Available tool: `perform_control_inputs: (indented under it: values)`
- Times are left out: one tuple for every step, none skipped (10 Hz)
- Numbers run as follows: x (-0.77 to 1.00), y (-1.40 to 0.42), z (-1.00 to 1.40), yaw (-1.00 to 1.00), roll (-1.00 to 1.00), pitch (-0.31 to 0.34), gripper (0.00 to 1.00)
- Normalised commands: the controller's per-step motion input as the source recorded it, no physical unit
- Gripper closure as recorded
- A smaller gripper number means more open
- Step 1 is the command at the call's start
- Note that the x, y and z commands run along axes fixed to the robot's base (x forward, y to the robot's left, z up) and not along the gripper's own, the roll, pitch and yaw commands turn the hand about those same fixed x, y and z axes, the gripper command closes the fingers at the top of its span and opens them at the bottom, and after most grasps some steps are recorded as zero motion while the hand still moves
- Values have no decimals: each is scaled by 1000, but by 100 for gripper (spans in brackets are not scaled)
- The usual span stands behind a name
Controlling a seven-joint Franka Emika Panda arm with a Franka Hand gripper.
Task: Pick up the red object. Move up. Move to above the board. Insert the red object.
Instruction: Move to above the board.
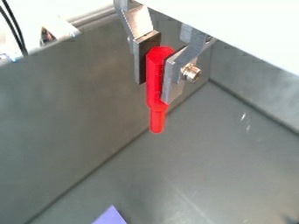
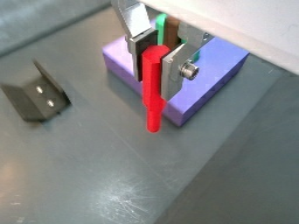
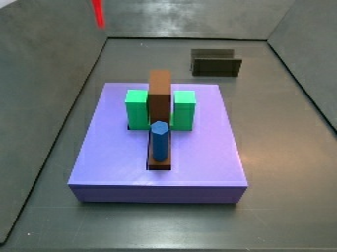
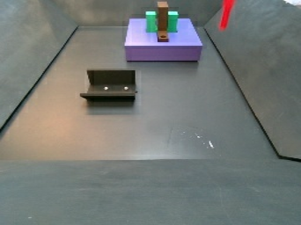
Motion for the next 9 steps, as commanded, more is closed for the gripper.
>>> perform_control_inputs:
  values:
    - [31,3,991,-9,-46,68,100]
    - [40,4,651,-9,-47,97,100]
    - [36,7,308,-7,-48,72,100]
    - [17,4,194,-3,-43,49,100]
    - [1078,-1400,320,-266,2,147,100]
    - [1082,-1400,287,-243,31,156,100]
    - [1162,-1400,240,-120,99,236,100]
    - [1248,-1400,280,-60,22,235,100]
    - [1219,-1400,310,-19,37,209,100]
